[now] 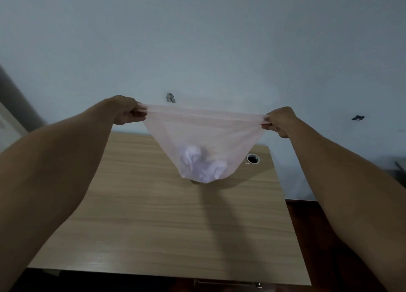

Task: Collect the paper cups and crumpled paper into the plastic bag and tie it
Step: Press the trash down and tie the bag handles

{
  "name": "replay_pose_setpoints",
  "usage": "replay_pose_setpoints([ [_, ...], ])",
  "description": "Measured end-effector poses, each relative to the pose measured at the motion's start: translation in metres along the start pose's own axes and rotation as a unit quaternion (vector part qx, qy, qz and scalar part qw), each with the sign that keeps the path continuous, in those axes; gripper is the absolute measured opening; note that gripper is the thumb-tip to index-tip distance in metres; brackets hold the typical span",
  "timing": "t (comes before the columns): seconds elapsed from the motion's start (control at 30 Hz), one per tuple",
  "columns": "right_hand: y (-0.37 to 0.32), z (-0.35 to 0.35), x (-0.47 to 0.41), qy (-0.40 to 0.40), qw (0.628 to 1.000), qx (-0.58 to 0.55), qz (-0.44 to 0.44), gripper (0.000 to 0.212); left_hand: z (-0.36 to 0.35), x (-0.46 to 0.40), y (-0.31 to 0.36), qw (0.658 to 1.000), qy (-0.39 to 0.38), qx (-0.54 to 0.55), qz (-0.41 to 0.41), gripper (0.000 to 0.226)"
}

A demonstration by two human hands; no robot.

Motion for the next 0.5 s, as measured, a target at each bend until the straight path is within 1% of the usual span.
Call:
replay_pose_setpoints([
  [0.03,0.003,0.002,-0.004,0.01,1.0,0.015,0.013,0.018,0.002,-0.002,0.001,1.0,0.003,0.02,-0.009,0.021],
  [0.1,0.007,0.005,-0.007,0.016,0.998,0.051,0.04,0.024,0.002,-0.005,0.001,0.998,-0.007,0.06,-0.027,0.012],
  [0.13,0.008,0.004,-0.003,0.007,0.996,0.066,0.057,0.025,0.001,-0.007,0.0,0.996,-0.016,0.077,-0.035,0.007],
  [0.17,0.008,0.003,0.002,-0.006,0.992,0.091,0.082,0.031,-0.001,-0.008,-0.001,0.995,-0.029,0.083,-0.044,0.006],
  [0.23,0.008,-0.003,0.012,-0.034,0.974,0.17,0.143,0.048,-0.002,-0.01,-0.004,0.996,-0.046,0.04,-0.068,0.015],
  [0.27,0.01,-0.005,0.014,-0.043,0.964,0.206,0.166,0.054,-0.004,-0.008,-0.005,0.995,-0.053,0.009,-0.084,0.024],
  [0.3,0.013,-0.007,0.015,-0.045,0.954,0.232,0.182,0.055,-0.005,-0.008,-0.007,0.993,-0.06,-0.004,-0.099,0.031],
  [0.33,0.016,-0.007,0.014,-0.034,0.947,0.252,0.195,0.051,-0.005,-0.007,-0.009,0.992,-0.056,-0.009,-0.116,0.034],
  [0.37,0.018,-0.005,0.012,-0.014,0.943,0.261,0.208,0.041,-0.004,-0.007,-0.01,0.99,-0.041,-0.013,-0.138,0.031],
  [0.43,0.021,-0.003,0.008,0.02,0.944,0.249,0.216,0.014,0.001,-0.007,-0.011,0.986,0.016,-0.006,-0.168,0.012],
  [0.47,0.023,-0.001,0.007,0.02,0.951,0.224,0.21,0.008,0.002,-0.007,-0.011,0.985,0.027,0.008,-0.168,0.006],
  [0.5,0.025,0.0,0.006,0.013,0.961,0.197,0.194,0.013,0.003,-0.008,-0.012,0.987,0.029,0.027,-0.158,0.008],
])
Point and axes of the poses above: each hand's wrist, its own x-axis away from the middle knuckle, its own z-axis out of the back of the hand, y = z × x, the point moved 5 cm from there along -x, towards the middle knuckle, and after that the axes turned 12 degrees about x, right-handed, at the moved point
